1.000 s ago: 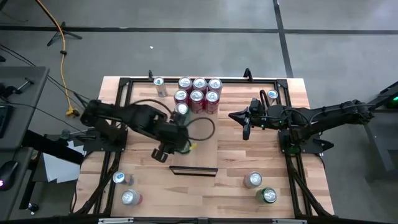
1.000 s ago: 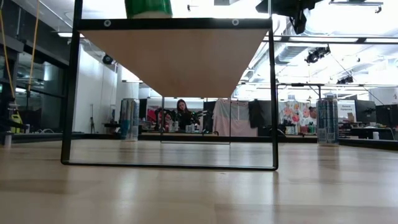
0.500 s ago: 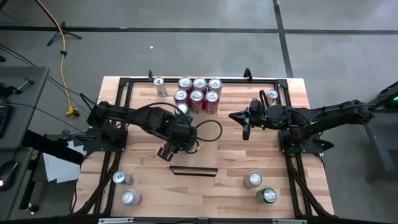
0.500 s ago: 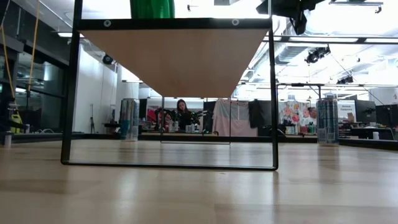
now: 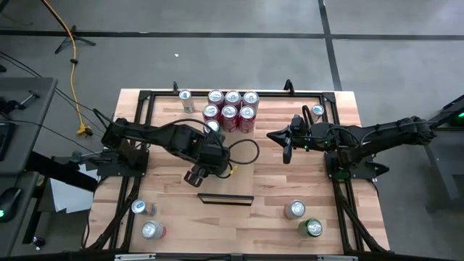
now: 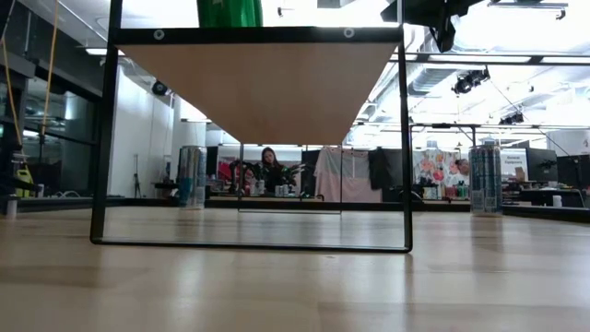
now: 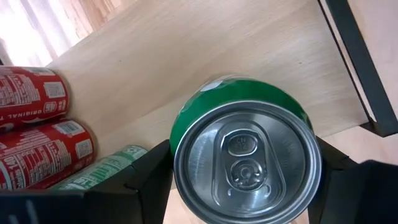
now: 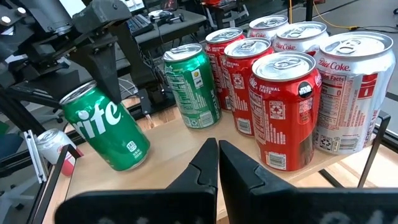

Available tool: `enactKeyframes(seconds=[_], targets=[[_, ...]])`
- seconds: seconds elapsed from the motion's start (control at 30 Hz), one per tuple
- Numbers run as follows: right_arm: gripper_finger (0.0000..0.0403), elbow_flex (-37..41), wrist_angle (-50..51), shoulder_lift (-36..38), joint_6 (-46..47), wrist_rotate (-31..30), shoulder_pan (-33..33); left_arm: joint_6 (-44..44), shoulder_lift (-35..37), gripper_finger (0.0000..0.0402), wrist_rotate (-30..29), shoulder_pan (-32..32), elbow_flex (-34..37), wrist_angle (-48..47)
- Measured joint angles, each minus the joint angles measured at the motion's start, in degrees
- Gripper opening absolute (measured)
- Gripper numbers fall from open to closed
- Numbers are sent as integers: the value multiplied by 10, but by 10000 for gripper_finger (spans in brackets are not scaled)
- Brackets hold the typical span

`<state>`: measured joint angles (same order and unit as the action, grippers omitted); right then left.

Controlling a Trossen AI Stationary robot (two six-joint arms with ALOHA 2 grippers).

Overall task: Place canned beverage on shelf
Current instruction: Put the top left green soda can on the shelf

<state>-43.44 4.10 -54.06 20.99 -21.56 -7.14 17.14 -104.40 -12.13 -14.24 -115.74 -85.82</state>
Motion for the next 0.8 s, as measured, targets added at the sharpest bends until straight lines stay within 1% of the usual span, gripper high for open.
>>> enactKeyframes(seconds=[0.43, 0.7, 0.8], targets=[[0, 0, 0, 0, 0, -2, 0, 1, 1, 290, 2, 0, 1, 0], [0, 0, -5, 0, 10, -3, 0, 10, 6, 313, -3, 0, 1, -7], [2, 0, -32, 0, 4, 15, 0, -8, 25, 316, -4, 0, 1, -25]])
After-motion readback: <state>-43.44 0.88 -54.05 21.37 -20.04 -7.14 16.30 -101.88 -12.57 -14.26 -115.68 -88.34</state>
